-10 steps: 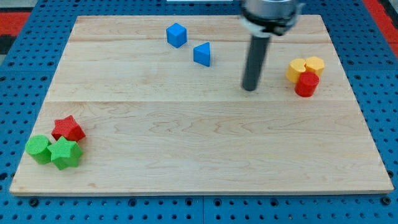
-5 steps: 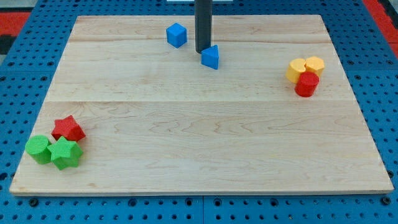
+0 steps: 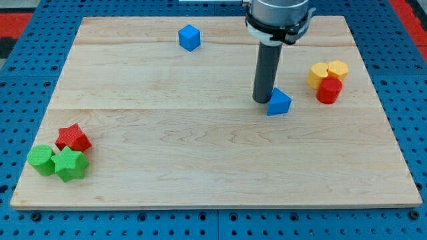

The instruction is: Push the blue triangle towards the group of blocks

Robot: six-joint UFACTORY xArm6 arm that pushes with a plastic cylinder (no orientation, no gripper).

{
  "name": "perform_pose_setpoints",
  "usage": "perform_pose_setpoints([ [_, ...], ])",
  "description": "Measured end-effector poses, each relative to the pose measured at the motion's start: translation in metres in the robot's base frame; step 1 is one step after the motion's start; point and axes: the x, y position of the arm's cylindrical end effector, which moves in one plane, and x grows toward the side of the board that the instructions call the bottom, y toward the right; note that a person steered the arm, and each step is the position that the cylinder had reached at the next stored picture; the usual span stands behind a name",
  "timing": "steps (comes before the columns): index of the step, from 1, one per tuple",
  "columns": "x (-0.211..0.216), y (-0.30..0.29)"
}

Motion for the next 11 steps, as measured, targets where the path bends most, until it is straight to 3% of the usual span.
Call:
perform_pose_setpoints([
  [3, 0.042, 0.024],
  [7, -0.014, 0.033],
  [11, -0.014, 0.067],
])
